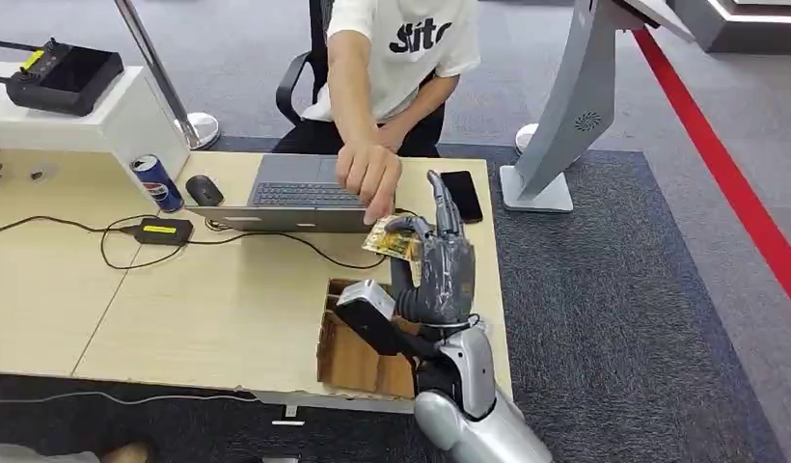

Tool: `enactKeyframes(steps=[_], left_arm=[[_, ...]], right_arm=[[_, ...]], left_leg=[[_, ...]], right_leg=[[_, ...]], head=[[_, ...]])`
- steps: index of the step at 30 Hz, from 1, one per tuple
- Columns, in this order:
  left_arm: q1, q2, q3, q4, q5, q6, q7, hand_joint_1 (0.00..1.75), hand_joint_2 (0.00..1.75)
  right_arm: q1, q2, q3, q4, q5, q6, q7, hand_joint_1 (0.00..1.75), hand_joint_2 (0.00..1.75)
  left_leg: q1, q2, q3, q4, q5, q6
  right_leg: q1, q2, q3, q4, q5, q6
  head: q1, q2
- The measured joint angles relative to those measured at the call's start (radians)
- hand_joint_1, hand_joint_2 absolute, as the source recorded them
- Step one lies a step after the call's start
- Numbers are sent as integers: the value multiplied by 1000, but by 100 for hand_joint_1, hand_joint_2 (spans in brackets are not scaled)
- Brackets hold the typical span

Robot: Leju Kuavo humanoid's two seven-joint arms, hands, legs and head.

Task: Pass the card to the sensor for recognition and then transmit it.

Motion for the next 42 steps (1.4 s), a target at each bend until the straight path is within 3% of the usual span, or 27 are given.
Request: enactKeyframes(steps=[8, 31, 32, 33, 42], left_arm=[[-2, -2, -1, 0, -3, -1, 0, 0, 175], [-3, -5, -1, 0, -12, -2, 3, 0, 175], [-3, -5, -1, 0, -12, -2, 3, 0, 175], [-3, -5, -1, 0, -12, -2, 3, 0, 175], [-3, -6, -1, 0, -20, -4, 3, 0, 175]], right_arm=[[-16, 25, 30, 0, 6, 1, 0, 175, 175], [-31, 35, 63, 5, -8, 3, 2, 175, 175], [-32, 35, 63, 5, -8, 3, 2, 33, 175], [-32, 35, 63, 5, -8, 3, 2, 0, 175], [-31, 34, 70, 5, 11, -3, 10, 0, 175]], left_leg=[[0, 0, 0, 0, 0, 0], [0, 0, -1, 0, 0, 0], [0, 0, -1, 0, 0, 0], [0, 0, -1, 0, 0, 0], [0, 0, -1, 0, 0, 0]], right_leg=[[0, 0, 0, 0, 0, 0], [0, 0, -1, 0, 0, 0], [0, 0, -1, 0, 0, 0], [0, 0, -1, 0, 0, 0], [0, 0, -1, 0, 0, 0]], head=[[0, 0], [0, 0], [0, 0], [0, 0], [0, 0]])
